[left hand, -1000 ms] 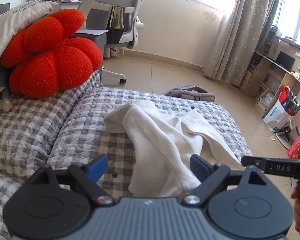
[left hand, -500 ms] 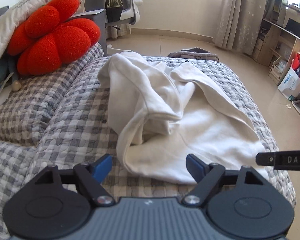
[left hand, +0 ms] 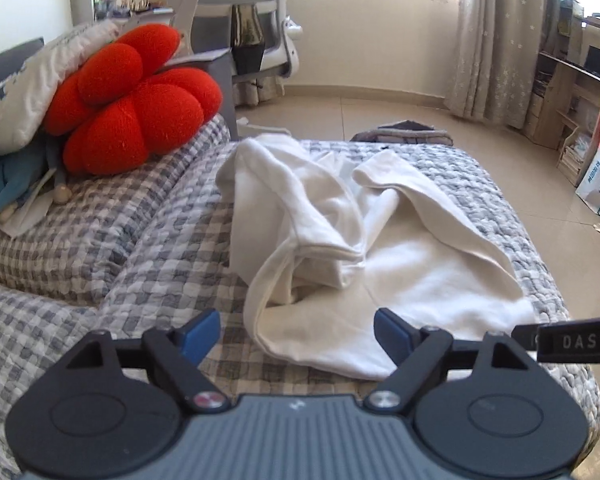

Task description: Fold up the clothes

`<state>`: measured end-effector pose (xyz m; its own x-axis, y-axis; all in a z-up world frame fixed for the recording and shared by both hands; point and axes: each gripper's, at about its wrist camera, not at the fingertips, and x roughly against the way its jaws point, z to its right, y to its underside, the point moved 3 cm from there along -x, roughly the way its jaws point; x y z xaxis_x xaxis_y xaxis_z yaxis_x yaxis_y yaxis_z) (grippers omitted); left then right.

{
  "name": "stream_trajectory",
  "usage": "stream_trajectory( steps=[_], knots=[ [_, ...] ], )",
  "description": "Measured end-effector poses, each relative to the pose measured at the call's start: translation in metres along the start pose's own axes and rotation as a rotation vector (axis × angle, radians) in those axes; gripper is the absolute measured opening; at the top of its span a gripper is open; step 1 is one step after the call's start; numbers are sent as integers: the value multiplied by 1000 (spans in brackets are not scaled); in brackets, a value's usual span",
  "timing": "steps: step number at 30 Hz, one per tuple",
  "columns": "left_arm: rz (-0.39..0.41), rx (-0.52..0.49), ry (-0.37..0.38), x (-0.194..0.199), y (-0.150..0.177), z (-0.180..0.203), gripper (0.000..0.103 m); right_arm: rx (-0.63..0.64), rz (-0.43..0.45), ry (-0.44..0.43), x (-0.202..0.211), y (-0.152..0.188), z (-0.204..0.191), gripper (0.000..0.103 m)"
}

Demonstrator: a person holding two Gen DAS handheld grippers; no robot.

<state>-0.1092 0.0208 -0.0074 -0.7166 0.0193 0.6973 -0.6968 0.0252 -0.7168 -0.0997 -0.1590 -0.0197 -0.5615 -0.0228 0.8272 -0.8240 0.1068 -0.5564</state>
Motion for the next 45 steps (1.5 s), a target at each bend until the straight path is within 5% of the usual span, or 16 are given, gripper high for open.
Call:
stream_trajectory(
  steps=[11, 17, 20, 23, 24, 25, 32, 38, 45],
  knots=[
    [-15, 107, 12, -50, 13, -17, 82, -24, 17, 16, -54, -5, 5, 60],
    [33, 126, 28, -58, 31, -25, 62, -48, 80, 36, -49, 1, 19, 60],
    [40, 118, 46, -52, 28, -20, 38, -115, 92, 15, -47, 8, 35, 59],
    [34, 121, 69, -50, 26, -18, 20, -94, 87, 2, -42, 7, 32, 41],
    [27, 127, 77, -50, 26, -19, 12, -79, 89, -5, -40, 8, 29, 25],
    [22, 136, 89, -50, 25, -21, 8, -63, 91, -12, -38, 9, 26, 18],
    [37, 193, 173, -28, 8, -48, 4, 31, 124, -168, -4, 5, 6, 8],
    [29, 186, 144, -13, -11, -89, 4, 151, 107, -369, 35, 5, -20, 8],
    [-68, 66, 58, -26, -23, -127, 4, 261, 65, -374, 33, 0, -41, 15]
  ],
)
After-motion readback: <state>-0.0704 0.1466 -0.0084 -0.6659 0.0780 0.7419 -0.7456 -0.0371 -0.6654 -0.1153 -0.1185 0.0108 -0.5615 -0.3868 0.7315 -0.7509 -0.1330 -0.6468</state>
